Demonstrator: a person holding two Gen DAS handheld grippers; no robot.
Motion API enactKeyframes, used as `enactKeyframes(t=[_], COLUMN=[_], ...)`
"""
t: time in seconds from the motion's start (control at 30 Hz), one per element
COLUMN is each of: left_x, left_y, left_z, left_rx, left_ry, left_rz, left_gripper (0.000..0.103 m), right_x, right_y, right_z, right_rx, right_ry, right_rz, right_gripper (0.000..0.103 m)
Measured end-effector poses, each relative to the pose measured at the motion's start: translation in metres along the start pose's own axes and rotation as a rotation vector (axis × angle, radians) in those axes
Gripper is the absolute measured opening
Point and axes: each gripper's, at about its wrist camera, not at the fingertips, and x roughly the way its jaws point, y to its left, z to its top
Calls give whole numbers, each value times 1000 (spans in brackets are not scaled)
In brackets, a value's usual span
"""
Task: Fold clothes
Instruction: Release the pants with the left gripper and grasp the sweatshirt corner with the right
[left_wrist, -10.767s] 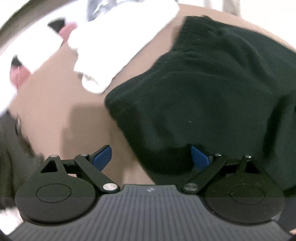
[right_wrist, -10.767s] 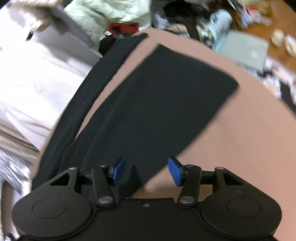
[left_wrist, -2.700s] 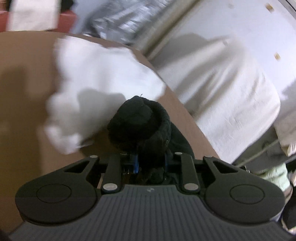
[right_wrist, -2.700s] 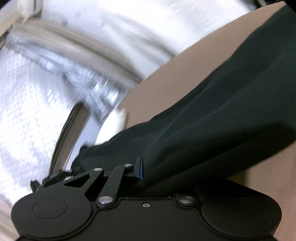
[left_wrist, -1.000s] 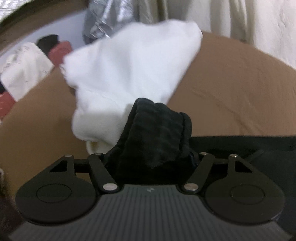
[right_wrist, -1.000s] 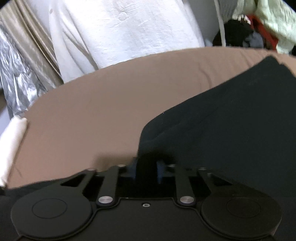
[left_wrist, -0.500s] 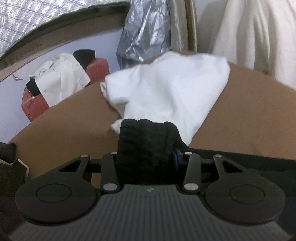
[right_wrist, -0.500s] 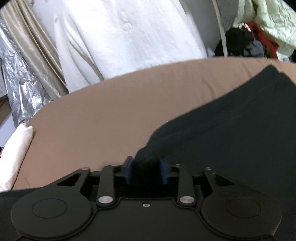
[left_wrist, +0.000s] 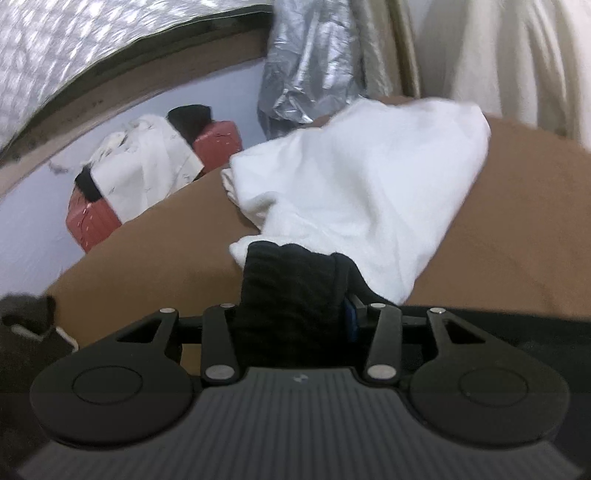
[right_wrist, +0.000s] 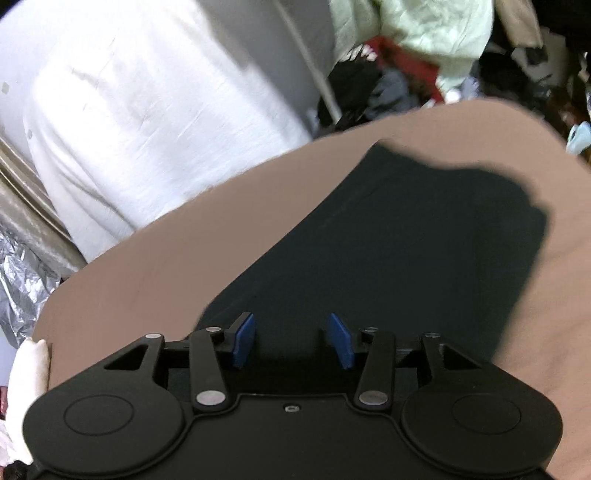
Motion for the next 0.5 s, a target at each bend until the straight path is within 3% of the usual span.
enactKeyframes(t=[0.03,0.13,0.33,0.43,0.5], left_x=[-4,-13,-23,-58,-81], left_y=[4,8,11,0,-6], left_z=[3,6,2,1,0], left_rx=[-25,-52,-86,-56,-37], left_ry=[-14,-54,59,12,-20], left_rz=[5,51,122,109,100], left_gripper=[42,43,55,60,60], right_x=[-8,-26,-26,-26,-22], right_y=[-12,-51,-103,-127,-133], right_z=[4,9,12,9,4], right_rx=[-13,68,293,455,574], right_ry=[-5,-76,-121,-142,-131], right_rz=[-3,-24,-37,-58,-117], right_gripper=[65,65,65,65,65])
